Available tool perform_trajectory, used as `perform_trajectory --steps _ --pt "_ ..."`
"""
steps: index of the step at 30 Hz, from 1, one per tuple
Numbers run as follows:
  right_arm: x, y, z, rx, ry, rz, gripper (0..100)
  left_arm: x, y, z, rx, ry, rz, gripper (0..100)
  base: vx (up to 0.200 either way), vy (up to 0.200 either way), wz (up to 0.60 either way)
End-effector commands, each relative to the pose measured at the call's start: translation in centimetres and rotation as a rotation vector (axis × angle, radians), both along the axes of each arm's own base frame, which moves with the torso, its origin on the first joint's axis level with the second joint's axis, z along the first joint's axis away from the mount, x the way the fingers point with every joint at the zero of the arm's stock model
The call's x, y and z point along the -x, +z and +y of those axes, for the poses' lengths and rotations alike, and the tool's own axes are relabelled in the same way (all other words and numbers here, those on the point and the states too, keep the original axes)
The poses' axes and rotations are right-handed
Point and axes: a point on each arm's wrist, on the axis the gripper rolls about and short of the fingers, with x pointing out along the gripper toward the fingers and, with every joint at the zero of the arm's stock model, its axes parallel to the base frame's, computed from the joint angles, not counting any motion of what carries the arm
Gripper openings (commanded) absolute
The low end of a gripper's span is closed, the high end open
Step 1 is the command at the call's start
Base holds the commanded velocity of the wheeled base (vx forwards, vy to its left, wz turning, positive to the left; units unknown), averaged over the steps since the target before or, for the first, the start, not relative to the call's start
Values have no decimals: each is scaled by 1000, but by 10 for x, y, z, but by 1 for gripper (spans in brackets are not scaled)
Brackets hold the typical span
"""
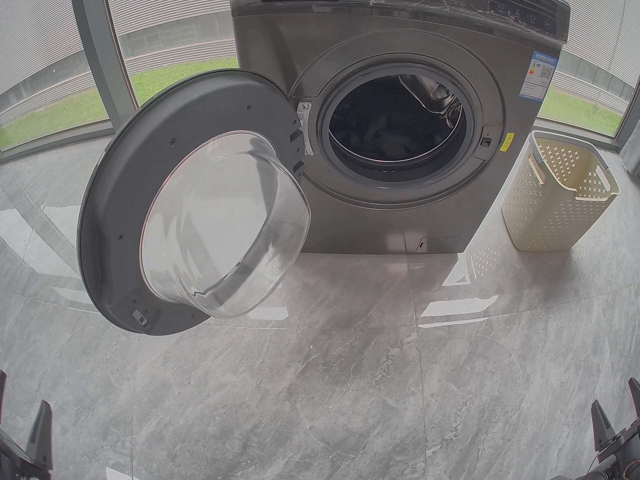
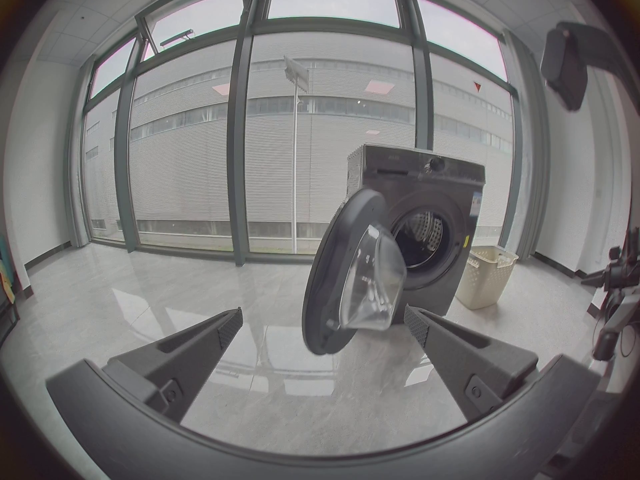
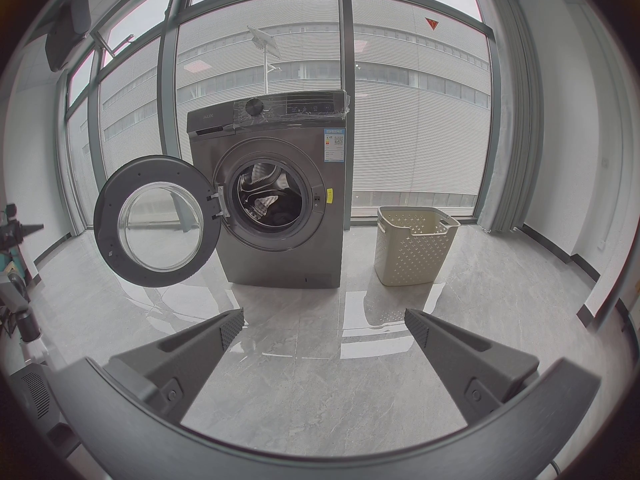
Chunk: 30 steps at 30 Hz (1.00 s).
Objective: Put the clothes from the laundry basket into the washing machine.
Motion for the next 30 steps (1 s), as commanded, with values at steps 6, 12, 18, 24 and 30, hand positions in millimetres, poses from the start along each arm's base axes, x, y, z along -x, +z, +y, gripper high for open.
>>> perform_trajectory --steps 6,12,18,24,30 --pt "0 -3 0 -2 -2 6 100 -92 98 -6 20 -142 161 100 0 0 0" --pt "0 -3 0 -1 -1 6 100 -130 109 -9 23 -179 240 100 0 0 0" --pt "0 -3 0 -1 -1 6 100 -170 109 -5 67 -185 258 100 0 0 0" --pt "0 -3 0 -1 -1 6 100 -194 105 -2 68 -219 253 100 0 0 0" --pt "0 -3 0 -1 -1 6 100 -200 103 -5 57 -282 256 100 0 0 0"
